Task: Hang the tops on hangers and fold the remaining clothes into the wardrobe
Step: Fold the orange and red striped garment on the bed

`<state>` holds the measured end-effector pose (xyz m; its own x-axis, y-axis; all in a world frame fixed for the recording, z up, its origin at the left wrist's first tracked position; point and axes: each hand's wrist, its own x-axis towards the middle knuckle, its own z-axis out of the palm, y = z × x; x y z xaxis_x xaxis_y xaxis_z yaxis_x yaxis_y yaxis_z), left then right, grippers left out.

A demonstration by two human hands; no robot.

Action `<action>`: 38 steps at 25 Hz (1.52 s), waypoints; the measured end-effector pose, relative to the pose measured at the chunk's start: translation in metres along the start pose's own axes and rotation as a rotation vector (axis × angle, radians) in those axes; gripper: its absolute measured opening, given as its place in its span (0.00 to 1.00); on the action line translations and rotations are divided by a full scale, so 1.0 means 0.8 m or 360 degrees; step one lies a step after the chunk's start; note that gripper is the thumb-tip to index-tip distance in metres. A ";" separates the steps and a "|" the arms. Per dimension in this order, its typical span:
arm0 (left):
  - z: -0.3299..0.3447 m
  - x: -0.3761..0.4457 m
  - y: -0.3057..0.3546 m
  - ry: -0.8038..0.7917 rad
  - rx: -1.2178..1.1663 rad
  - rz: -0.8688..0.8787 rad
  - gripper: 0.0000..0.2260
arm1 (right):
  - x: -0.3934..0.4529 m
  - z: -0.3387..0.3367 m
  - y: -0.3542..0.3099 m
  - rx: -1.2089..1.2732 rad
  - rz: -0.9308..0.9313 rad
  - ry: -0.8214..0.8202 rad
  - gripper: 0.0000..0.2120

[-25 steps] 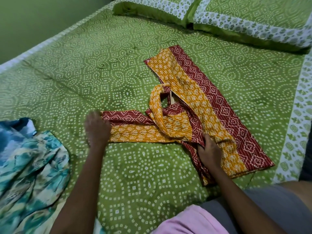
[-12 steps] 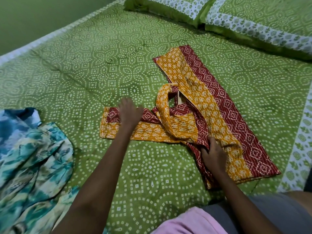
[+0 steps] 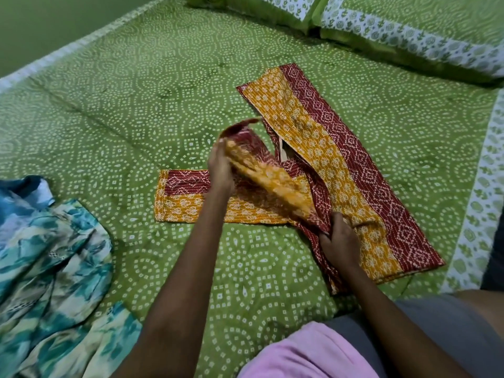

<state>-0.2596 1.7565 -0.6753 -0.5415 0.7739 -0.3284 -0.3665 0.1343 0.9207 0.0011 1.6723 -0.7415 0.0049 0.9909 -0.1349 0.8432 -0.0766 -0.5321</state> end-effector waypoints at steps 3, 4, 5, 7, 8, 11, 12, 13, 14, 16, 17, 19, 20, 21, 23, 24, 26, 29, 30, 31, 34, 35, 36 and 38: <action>-0.060 -0.021 -0.008 -0.0198 -0.0845 -0.0434 0.18 | -0.001 -0.002 -0.001 -0.0047 0.0021 -0.0015 0.25; -0.069 -0.031 -0.010 -0.0226 -0.0834 -0.0564 0.22 | -0.001 -0.002 -0.001 -0.0050 0.0015 -0.0016 0.26; -0.072 -0.041 -0.008 -0.0321 -0.0762 -0.0669 0.27 | -0.001 -0.002 -0.001 -0.0050 0.0013 -0.0015 0.26; -0.068 -0.054 -0.008 -0.0539 -0.0549 -0.0797 0.28 | -0.001 -0.003 -0.002 -0.0034 0.0021 -0.0012 0.26; -0.066 -0.056 -0.007 -0.0522 -0.0446 -0.0816 0.23 | -0.002 -0.004 -0.002 -0.0024 0.0017 -0.0013 0.26; -0.063 -0.050 -0.011 -0.0238 -0.0516 -0.0627 0.06 | -0.003 -0.004 -0.004 0.0009 0.0009 -0.0009 0.27; -0.064 -0.050 -0.013 -0.0148 -0.0598 -0.0578 0.09 | -0.003 -0.004 -0.004 0.0010 0.0009 -0.0010 0.27; -0.066 -0.049 -0.016 -0.0110 -0.0682 -0.0546 0.11 | -0.004 -0.004 -0.004 0.0006 0.0011 -0.0016 0.27; -0.069 -0.048 -0.018 -0.0050 -0.0699 -0.0528 0.09 | -0.004 -0.004 -0.003 0.0005 0.0015 -0.0024 0.28; -0.074 -0.047 -0.025 0.0009 -0.0654 -0.0575 0.04 | -0.004 -0.005 -0.003 0.0014 0.0022 -0.0040 0.29; -0.077 -0.046 -0.027 -0.0004 -0.0657 -0.0587 0.10 | -0.004 -0.006 -0.003 0.0028 0.0017 -0.0050 0.29; -0.075 -0.053 -0.022 0.0002 -0.0719 -0.0566 0.26 | -0.007 -0.010 -0.005 0.0023 -0.0004 -0.0113 0.37; -0.074 -0.054 -0.021 -0.0018 -0.0725 -0.0580 0.39 | -0.009 -0.013 -0.007 0.0011 -0.0018 -0.0162 0.45; -0.072 -0.057 -0.015 -0.0054 -0.0701 -0.0591 0.47 | -0.011 -0.015 -0.008 0.0022 -0.0035 -0.0194 0.53; -0.072 -0.057 -0.008 -0.0040 -0.0589 -0.0575 0.46 | -0.012 -0.014 -0.005 0.0084 -0.0064 -0.0196 0.61; -0.075 -0.055 -0.006 -0.0013 -0.0467 -0.0497 0.41 | -0.011 -0.012 -0.004 0.0103 -0.0065 -0.0180 0.62; -0.079 -0.057 0.005 -0.0018 -0.0212 -0.0257 0.30 | -0.010 -0.010 -0.001 0.0121 -0.0060 -0.0155 0.61; -0.097 -0.045 0.012 0.0053 -0.0004 -0.0150 0.24 | -0.008 -0.008 -0.001 0.0158 -0.0009 -0.0161 0.52; -0.108 -0.039 0.011 0.0144 0.0058 -0.0193 0.24 | -0.008 -0.008 -0.001 0.0164 0.0004 -0.0166 0.47; -0.119 -0.034 0.007 0.0242 0.0040 -0.0254 0.25 | -0.008 -0.008 0.000 0.0166 0.0016 -0.0167 0.44; -0.150 -0.031 -0.009 0.0476 -0.0045 -0.0328 0.32 | -0.007 -0.008 0.000 0.0132 0.0029 -0.0171 0.39; -0.155 -0.032 -0.011 0.0534 -0.0035 -0.0296 0.34 | -0.007 -0.008 0.000 0.0111 0.0027 -0.0165 0.38; -0.160 -0.031 -0.013 0.0574 -0.0043 -0.0255 0.33 | -0.006 -0.007 0.000 0.0096 0.0025 -0.0158 0.37; -0.162 -0.037 -0.008 0.0688 -0.0133 -0.0149 0.27 | -0.006 -0.008 -0.002 0.0090 0.0016 -0.0141 0.36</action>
<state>-0.3394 1.6523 -0.6991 -0.7631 0.4288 -0.4836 -0.4790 0.1271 0.8686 0.0033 1.6685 -0.7351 -0.0368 0.9765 -0.2126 0.8117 -0.0949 -0.5763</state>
